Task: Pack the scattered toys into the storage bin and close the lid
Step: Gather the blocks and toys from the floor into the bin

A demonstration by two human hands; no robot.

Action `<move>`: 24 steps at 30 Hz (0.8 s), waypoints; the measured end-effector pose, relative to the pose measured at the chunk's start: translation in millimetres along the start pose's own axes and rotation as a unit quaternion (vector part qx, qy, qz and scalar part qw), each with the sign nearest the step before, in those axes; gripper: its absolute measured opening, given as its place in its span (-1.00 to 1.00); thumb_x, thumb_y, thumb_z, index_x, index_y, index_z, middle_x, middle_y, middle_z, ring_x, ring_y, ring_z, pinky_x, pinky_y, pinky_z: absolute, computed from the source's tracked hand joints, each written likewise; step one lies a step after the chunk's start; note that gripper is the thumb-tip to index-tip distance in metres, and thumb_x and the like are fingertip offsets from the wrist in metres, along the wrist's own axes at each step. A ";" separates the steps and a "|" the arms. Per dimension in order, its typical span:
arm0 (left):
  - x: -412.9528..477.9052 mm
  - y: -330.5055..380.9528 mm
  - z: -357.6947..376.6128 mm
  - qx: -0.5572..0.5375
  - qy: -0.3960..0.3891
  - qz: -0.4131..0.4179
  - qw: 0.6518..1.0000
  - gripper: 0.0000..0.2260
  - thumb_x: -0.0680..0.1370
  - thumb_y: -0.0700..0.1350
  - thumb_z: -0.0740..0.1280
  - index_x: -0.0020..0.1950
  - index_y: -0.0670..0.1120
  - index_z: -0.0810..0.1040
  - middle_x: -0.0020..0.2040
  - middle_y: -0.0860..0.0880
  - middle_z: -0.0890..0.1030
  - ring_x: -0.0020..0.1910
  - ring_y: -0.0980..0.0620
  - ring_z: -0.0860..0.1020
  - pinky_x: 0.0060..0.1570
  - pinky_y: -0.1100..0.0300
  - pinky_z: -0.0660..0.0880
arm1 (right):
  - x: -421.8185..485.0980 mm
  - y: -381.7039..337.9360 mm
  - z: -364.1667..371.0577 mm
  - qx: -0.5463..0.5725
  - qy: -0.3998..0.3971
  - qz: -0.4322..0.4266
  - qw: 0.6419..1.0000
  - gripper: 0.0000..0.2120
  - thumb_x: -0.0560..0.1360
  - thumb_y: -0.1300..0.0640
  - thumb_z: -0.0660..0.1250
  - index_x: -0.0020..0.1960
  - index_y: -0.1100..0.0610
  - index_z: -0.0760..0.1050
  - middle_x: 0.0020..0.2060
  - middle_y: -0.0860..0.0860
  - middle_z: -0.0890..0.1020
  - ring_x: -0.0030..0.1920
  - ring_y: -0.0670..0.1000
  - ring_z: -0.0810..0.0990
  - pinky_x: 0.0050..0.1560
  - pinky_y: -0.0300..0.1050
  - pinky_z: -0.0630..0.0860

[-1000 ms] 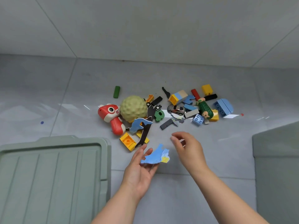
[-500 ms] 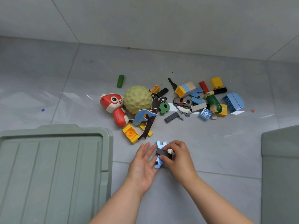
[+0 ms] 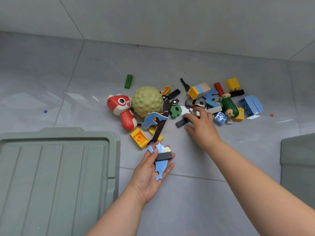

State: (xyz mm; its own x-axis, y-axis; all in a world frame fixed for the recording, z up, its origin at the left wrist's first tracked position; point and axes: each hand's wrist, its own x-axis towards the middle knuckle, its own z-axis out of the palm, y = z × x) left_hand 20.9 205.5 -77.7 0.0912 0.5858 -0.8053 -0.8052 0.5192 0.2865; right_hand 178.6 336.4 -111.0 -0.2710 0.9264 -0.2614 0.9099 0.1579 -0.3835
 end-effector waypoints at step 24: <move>1.2 9.6 -5.9 -0.150 -0.002 0.006 0.989 -0.62 0.61 0.05 0.06 0.24 -0.10 0.52 0.03 -0.15 0.67 -0.14 -0.15 0.68 -0.10 0.04 0.58 | -8.6 -96.5 -3.3 0.272 0.050 0.068 0.959 -0.54 0.44 -0.01 0.39 0.27 0.06 0.34 0.09 -0.09 0.39 0.01 -0.08 0.47 -0.03 -0.15 0.45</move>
State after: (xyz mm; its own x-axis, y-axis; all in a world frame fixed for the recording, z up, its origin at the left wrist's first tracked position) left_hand 9.8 207.6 -79.0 0.0822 0.5943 -0.8001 -0.9438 0.3043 0.1291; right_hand 94.1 314.3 -68.9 -0.1064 0.9581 -0.2660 0.6289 -0.1424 -0.7644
